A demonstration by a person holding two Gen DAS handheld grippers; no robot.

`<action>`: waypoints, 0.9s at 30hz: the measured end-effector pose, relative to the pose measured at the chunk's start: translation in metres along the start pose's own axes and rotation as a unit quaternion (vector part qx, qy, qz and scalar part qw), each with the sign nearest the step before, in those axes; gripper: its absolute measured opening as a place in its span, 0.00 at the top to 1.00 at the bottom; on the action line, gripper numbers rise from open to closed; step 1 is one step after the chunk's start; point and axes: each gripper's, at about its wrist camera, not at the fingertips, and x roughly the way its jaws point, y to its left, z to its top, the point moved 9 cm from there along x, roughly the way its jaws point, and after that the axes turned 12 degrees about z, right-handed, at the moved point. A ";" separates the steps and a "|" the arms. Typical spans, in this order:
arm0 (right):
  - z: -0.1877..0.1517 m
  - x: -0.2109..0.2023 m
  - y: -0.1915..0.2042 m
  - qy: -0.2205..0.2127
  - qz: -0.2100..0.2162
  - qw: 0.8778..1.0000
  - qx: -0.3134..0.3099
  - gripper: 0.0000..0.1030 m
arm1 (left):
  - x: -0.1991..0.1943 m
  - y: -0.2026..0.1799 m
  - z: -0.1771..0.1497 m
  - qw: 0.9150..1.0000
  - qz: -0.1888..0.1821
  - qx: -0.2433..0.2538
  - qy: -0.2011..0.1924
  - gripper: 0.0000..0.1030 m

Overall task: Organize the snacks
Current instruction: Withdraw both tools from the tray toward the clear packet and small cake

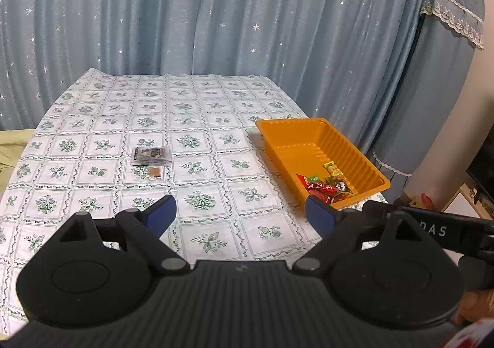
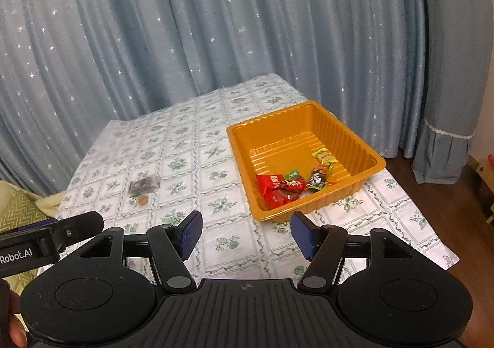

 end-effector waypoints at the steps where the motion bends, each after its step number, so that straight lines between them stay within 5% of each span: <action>1: -0.001 0.000 0.001 0.000 0.001 1.000 0.000 0.38 | -0.001 0.001 0.000 1.000 0.000 0.000 -0.001 0.13; 13: -0.005 0.006 0.007 0.007 0.008 1.000 -0.004 0.38 | 0.002 0.018 -0.004 1.000 0.016 -0.010 0.001 0.13; 27: -0.014 0.059 0.053 0.036 0.046 0.998 -0.038 0.38 | 0.032 0.088 0.002 0.997 0.068 -0.032 0.009 0.13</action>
